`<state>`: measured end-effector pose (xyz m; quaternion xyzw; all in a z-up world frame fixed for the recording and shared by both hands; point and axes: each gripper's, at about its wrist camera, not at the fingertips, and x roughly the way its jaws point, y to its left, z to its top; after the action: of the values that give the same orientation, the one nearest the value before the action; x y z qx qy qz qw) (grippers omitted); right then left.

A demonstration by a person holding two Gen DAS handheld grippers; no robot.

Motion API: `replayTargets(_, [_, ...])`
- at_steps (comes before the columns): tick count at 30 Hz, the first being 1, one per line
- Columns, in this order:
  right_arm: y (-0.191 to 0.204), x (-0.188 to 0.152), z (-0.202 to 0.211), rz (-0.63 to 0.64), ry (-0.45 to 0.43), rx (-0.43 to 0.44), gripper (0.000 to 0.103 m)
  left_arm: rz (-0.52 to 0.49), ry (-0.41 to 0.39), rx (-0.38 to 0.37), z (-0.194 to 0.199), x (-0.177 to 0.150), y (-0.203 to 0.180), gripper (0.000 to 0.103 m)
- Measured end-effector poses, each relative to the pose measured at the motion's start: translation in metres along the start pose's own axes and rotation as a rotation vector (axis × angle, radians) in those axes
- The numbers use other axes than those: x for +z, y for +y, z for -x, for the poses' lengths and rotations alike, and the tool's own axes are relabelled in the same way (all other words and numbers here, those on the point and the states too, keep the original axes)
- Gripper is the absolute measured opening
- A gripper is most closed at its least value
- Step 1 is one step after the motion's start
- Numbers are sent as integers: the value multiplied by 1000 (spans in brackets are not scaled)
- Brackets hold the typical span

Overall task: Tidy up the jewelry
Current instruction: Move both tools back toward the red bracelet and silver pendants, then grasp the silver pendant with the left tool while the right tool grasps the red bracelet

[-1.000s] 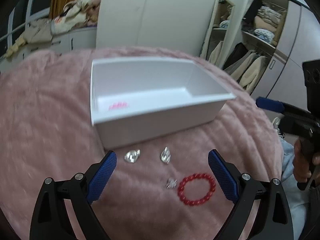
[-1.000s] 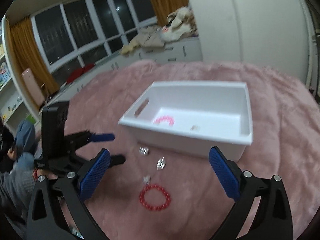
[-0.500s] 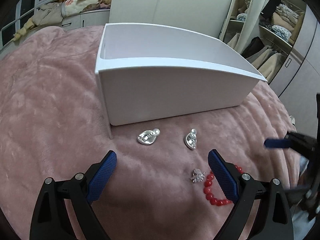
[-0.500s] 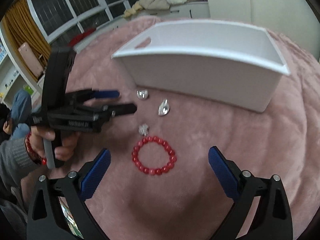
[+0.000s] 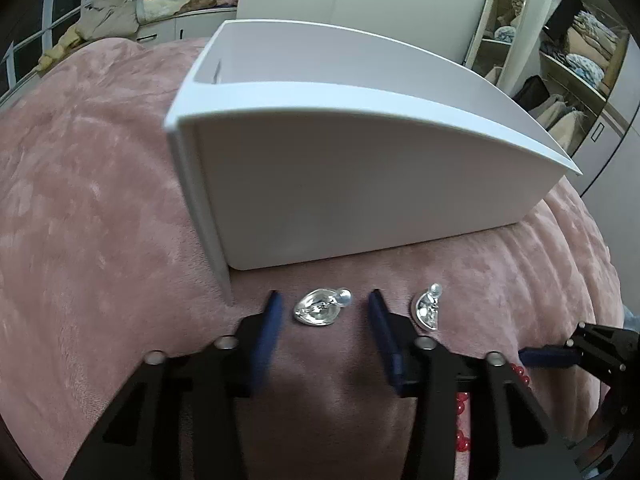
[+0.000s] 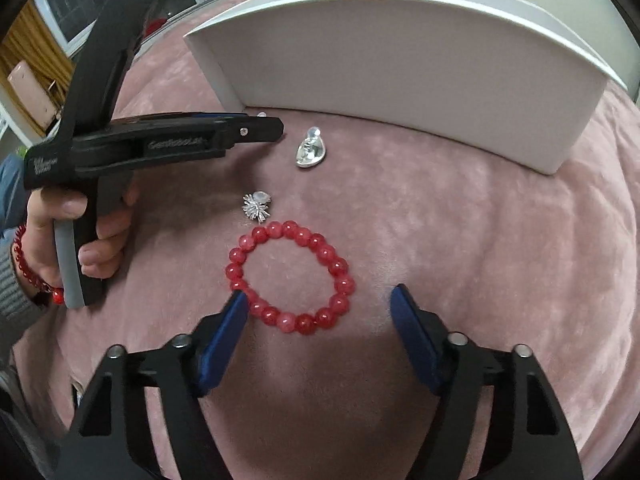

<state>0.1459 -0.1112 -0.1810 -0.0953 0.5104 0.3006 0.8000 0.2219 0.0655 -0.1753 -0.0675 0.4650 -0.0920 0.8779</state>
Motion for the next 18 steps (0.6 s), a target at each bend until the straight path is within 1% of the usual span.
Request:
replayTargets(1, [1,0,0,3,-6,-2,52,6,4,-2,-1,0,1,32])
replayTargets(2, [0,0,1,0,-9,1,43,10,6,-7,-1,0,2,32])
replayTargets(3, [1,1,0,-5,-10,3,36,11,5,-9,0,0,2,32])
replayTargets(4, [-1,1,1,-14,-13,8,31,11,4,-8,0,-1,1,32])
replayTargets(6, [-1,2,4,-26,-25,22,15,4,2,-6,2,-2,-2,32])
replayTargets(7, [0,2,5,-25,-28,34,9,3,3,-8,3,-3,-3,32])
replayTargets(12, [2,-2,15,-5,-49,60,10,1,2,-21,14,-10,-6,32])
replayTargets(18, [1,-4,37,-19,-106,84,10,-21,-15,-43,34,-22,-13,32])
